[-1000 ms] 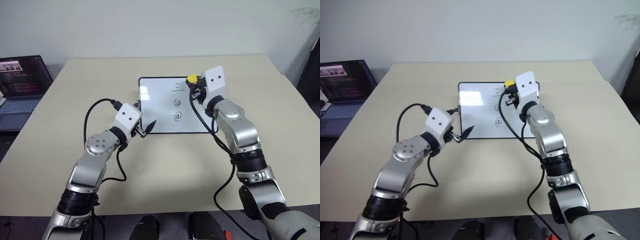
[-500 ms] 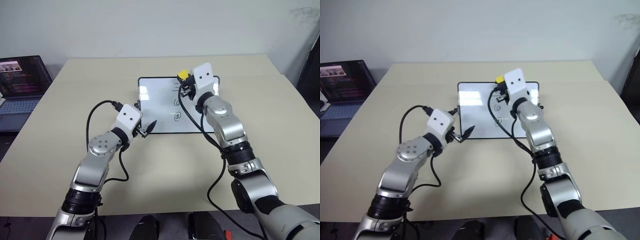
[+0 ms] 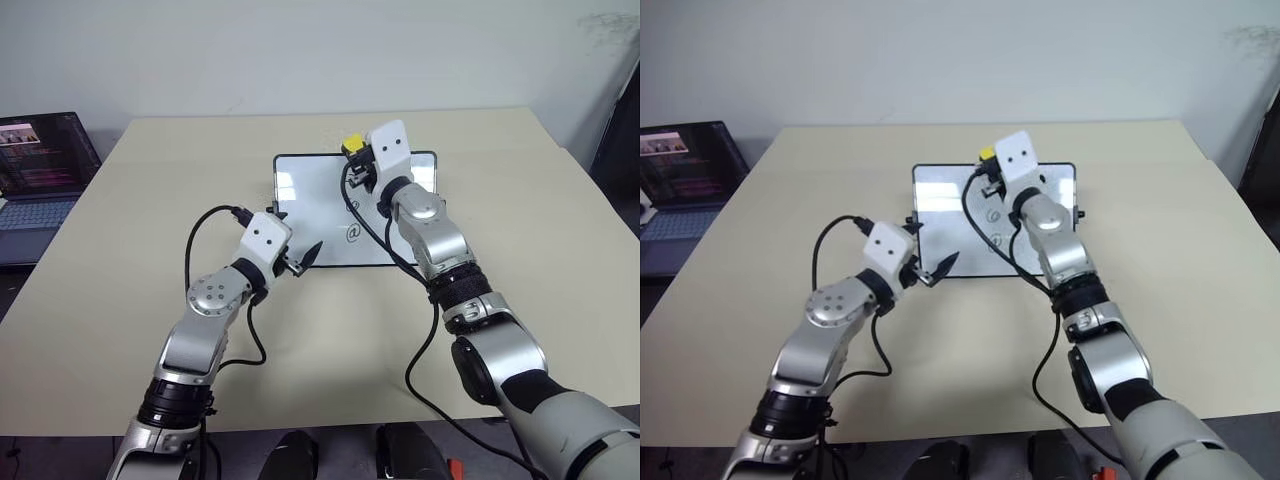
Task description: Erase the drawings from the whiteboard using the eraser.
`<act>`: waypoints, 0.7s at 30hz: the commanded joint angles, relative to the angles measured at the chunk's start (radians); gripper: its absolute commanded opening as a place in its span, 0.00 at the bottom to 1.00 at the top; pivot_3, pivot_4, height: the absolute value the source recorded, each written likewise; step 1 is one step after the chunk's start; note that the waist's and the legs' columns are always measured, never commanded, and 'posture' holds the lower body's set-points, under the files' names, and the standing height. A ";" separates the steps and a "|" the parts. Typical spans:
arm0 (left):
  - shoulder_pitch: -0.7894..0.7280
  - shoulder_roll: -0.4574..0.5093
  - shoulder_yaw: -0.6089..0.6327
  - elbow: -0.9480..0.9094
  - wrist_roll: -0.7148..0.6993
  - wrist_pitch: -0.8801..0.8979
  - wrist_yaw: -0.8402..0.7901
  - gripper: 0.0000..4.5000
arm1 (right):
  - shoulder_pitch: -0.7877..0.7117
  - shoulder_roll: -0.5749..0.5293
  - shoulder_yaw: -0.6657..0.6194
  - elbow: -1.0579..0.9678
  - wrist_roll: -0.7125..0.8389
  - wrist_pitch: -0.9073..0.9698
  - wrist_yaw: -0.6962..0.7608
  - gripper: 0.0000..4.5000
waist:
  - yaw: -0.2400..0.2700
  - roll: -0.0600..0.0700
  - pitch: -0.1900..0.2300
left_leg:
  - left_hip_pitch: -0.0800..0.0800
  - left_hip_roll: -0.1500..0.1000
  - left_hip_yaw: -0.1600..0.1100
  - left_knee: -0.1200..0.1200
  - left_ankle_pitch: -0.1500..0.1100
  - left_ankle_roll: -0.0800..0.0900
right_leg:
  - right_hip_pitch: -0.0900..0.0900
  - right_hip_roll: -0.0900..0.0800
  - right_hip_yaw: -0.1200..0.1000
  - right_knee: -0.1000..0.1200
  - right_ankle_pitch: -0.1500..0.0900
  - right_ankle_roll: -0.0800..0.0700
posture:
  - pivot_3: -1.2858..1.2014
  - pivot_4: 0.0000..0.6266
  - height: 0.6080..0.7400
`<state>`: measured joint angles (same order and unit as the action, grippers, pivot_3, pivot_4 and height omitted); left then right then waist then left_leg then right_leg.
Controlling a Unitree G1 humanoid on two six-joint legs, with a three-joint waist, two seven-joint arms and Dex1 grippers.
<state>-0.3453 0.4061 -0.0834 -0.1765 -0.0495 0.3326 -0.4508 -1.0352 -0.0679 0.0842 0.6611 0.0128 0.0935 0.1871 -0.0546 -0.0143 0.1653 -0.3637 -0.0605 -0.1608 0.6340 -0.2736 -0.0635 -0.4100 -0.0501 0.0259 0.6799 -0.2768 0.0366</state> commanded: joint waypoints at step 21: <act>-0.009 0.008 0.009 -0.084 0.010 0.003 0.004 1.00 | -0.071 0.003 -0.038 0.071 -0.002 -0.089 0.004 0.22 | -0.003 0.000 0.000 | 0.000 0.000 0.000 0.000 0.000 0.000 | -0.001 0.000 0.002 0.000 0.000 0.000 | 0.52 0.24 1.00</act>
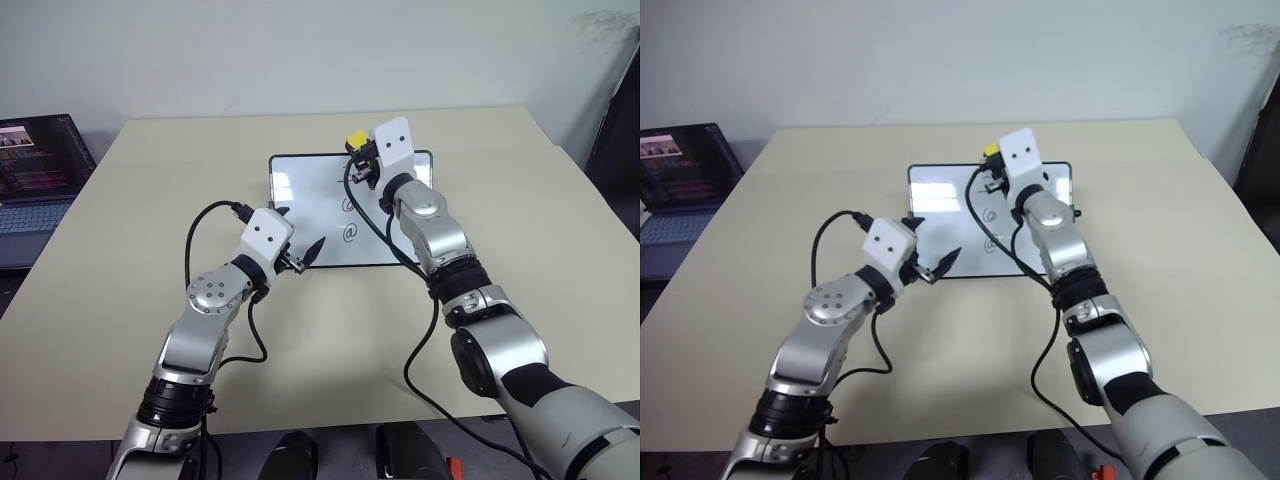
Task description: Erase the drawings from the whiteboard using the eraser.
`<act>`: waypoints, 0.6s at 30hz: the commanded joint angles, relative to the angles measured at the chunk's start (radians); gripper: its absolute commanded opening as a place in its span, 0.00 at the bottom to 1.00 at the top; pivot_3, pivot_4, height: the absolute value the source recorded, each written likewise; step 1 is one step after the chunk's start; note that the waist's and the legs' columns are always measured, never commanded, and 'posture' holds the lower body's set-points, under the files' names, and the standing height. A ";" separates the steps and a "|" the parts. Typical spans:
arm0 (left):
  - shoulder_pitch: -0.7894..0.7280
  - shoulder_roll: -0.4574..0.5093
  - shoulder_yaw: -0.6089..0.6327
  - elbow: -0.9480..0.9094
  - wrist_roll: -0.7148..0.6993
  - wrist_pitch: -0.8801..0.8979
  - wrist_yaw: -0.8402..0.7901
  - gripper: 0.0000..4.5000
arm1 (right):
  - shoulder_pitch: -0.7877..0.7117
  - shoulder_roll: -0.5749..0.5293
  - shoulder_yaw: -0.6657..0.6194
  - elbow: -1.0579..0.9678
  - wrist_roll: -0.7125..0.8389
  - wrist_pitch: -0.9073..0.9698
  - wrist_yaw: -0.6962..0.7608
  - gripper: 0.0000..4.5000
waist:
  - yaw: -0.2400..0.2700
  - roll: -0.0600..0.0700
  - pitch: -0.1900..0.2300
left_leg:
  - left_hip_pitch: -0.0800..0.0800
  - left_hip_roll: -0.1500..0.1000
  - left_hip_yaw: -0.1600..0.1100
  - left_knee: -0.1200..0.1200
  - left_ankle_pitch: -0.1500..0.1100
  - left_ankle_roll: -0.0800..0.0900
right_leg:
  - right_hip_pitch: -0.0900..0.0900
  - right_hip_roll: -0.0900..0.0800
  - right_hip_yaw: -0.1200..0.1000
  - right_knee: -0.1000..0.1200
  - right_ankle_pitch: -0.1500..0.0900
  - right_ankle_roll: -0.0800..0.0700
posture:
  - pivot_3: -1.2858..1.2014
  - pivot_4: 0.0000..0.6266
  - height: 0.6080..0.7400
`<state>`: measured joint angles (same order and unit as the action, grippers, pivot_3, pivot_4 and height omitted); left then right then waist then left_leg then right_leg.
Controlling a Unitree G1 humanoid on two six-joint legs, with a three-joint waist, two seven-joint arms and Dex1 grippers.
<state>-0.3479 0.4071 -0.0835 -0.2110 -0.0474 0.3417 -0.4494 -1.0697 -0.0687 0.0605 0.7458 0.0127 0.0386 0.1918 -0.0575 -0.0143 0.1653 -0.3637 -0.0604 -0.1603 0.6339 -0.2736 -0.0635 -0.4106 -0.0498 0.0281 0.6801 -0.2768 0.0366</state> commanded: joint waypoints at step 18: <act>-0.020 0.013 0.017 -0.044 0.015 -0.007 0.001 1.00 | -0.085 0.016 0.005 0.159 -0.054 -0.026 -0.022 0.22 | -0.001 0.000 0.000 | 0.001 0.000 0.001 0.000 0.000 0.000 | -0.001 0.001 0.007 0.001 0.000 0.000 | 0.52 0.24 1.00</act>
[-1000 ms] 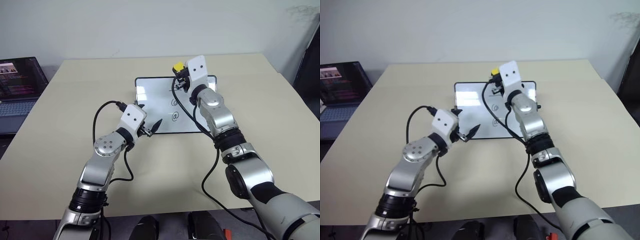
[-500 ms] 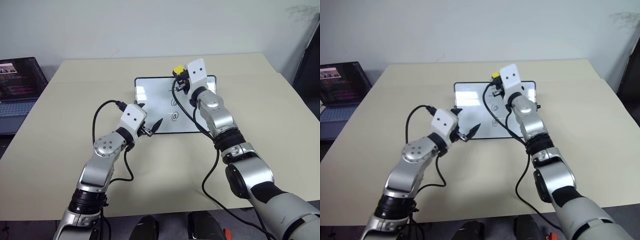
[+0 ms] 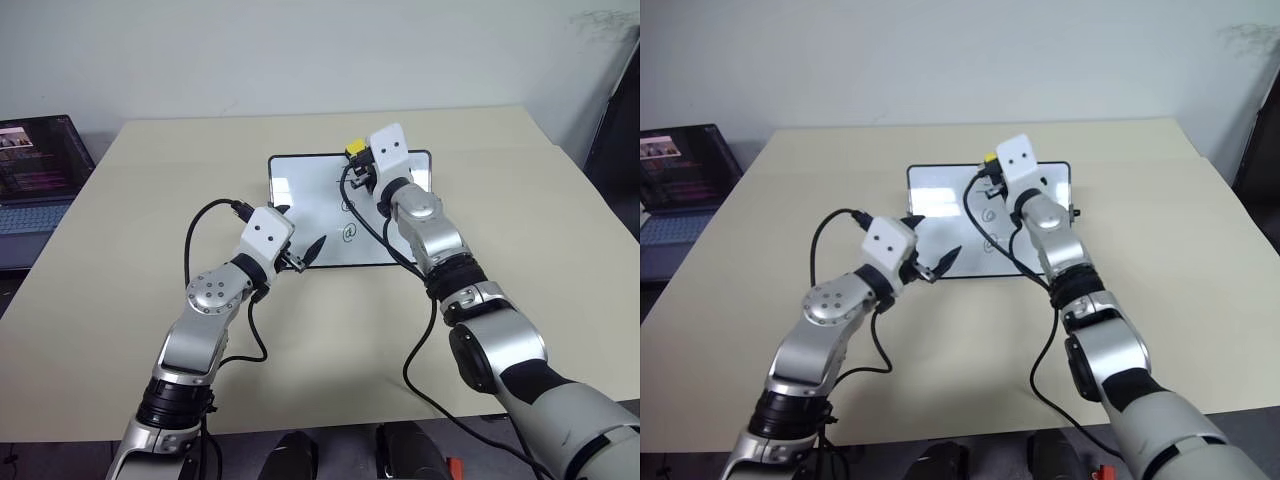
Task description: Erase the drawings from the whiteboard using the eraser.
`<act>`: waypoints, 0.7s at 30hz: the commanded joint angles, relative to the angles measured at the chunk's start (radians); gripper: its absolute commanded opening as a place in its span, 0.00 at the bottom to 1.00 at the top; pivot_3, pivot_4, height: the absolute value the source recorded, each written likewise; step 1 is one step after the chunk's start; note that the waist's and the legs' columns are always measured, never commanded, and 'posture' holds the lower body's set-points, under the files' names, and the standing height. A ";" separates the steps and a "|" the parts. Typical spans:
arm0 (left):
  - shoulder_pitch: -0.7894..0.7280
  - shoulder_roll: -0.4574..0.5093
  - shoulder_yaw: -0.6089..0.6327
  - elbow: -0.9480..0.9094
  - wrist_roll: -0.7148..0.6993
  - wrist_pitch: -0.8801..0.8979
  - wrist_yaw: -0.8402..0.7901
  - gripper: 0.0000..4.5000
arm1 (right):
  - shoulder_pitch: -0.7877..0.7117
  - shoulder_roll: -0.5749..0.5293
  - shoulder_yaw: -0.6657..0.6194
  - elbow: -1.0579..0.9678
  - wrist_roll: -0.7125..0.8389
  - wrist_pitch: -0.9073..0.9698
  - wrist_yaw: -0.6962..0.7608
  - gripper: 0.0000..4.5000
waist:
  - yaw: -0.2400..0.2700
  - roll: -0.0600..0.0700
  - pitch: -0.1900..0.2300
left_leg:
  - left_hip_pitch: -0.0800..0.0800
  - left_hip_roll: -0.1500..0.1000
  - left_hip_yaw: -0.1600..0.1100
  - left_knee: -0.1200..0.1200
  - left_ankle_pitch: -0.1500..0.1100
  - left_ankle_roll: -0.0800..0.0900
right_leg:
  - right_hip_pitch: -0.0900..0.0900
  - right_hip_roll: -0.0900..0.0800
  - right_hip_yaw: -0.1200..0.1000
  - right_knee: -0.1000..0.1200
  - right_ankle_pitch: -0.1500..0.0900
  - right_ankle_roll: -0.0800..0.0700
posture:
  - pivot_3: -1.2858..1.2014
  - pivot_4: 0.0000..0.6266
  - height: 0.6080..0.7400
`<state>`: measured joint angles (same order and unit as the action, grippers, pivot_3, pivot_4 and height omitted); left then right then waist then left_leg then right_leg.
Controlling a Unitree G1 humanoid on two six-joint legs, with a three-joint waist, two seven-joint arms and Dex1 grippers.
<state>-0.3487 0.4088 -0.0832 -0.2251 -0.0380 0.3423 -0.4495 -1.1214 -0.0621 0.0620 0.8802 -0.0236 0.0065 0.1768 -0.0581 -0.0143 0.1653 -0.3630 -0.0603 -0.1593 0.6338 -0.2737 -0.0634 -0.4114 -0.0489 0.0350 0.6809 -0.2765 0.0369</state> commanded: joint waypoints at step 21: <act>-0.018 0.031 0.051 -0.017 0.009 -0.018 0.022 1.00 | 0.050 0.128 0.066 -0.029 -0.064 0.052 0.036 0.22 | -0.009 0.000 -0.002 | 0.003 0.003 0.000 0.000 0.000 0.001 | 0.000 0.004 0.003 0.001 0.002 0.000 | 0.52 0.24 1.00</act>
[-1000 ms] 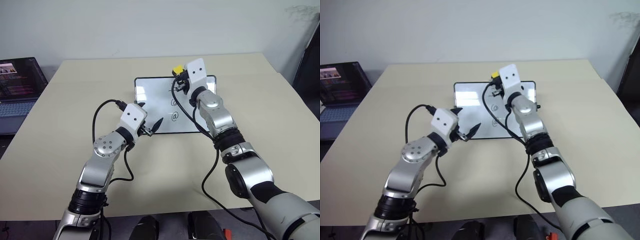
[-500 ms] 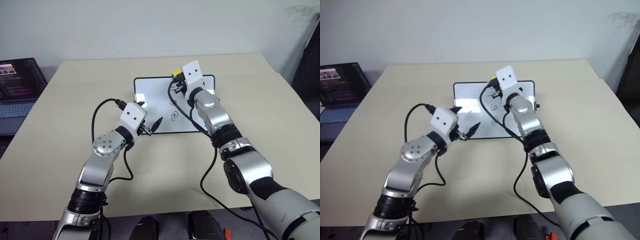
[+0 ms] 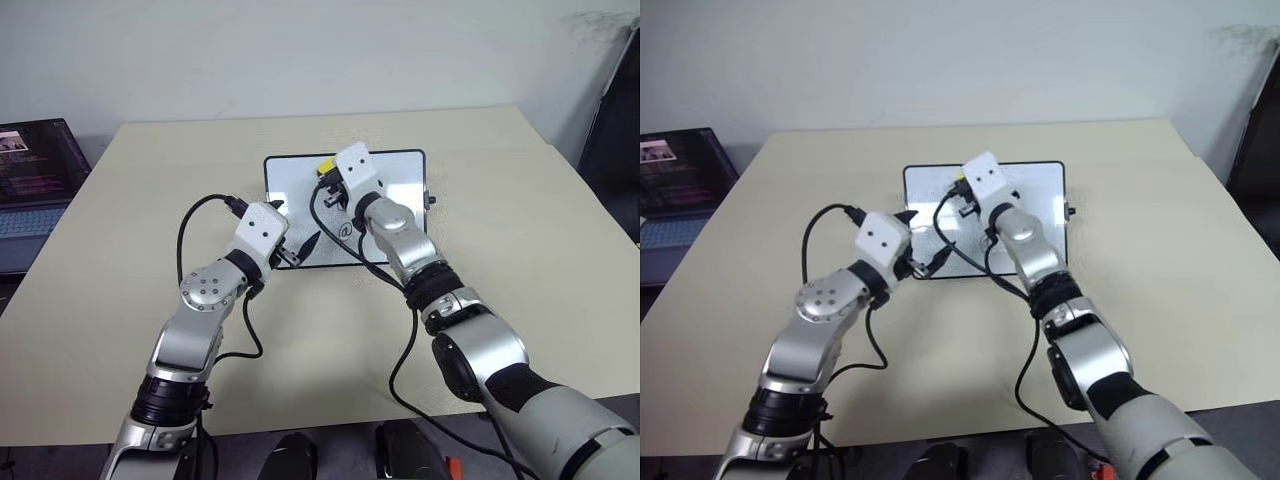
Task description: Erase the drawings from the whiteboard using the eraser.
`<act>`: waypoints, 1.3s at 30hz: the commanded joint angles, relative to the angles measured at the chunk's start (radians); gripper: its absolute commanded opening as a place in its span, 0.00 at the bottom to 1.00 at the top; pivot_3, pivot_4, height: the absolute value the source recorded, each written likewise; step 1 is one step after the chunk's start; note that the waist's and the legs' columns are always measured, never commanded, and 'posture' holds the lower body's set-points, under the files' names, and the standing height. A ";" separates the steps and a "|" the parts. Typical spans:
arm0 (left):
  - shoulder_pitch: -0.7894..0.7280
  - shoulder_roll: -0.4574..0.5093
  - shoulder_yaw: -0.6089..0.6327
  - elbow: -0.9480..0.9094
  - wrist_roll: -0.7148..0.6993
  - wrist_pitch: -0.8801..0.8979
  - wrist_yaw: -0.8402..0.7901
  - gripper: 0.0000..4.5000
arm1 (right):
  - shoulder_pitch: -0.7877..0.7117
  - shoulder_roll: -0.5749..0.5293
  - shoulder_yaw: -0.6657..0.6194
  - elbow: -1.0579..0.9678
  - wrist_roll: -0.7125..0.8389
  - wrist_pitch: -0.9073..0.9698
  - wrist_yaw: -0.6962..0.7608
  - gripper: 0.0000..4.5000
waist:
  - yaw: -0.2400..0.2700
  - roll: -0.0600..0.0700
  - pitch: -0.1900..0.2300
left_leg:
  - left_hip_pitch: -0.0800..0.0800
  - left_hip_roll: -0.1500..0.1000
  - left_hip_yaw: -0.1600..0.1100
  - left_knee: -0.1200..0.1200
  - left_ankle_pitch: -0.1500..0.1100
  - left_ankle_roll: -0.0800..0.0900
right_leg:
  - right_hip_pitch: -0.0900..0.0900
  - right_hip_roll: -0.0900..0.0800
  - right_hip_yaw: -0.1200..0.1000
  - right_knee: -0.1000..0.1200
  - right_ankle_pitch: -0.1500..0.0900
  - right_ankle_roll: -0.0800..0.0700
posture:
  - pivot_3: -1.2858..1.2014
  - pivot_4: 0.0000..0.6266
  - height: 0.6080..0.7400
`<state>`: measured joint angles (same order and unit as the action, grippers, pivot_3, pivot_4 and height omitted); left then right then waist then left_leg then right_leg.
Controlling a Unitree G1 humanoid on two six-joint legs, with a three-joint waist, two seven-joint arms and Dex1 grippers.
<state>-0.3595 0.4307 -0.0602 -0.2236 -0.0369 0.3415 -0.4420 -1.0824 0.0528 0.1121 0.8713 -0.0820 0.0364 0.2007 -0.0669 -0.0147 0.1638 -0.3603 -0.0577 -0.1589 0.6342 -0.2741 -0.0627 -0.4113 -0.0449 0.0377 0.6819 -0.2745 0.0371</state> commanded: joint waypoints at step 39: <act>-0.044 -0.023 -0.014 0.039 0.014 -0.061 -0.005 1.00 | 0.010 -0.188 -0.001 0.029 -0.042 0.021 -0.013 0.22 | 0.023 -0.001 0.000 | -0.002 -0.001 -0.001 0.009 -0.002 0.003 | 0.005 0.004 -0.001 -0.001 0.003 0.002 | 0.52 0.24 1.00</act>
<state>-0.3898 0.4087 -0.0793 -0.1586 -0.0278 0.2986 -0.4477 -1.0761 -0.1044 0.1206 0.8629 -0.1053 0.0422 0.1966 -0.0437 -0.0152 0.1635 -0.3620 -0.0590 -0.1601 0.6438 -0.2757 -0.0599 -0.4065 -0.0408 0.0371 0.6814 -0.2714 0.0389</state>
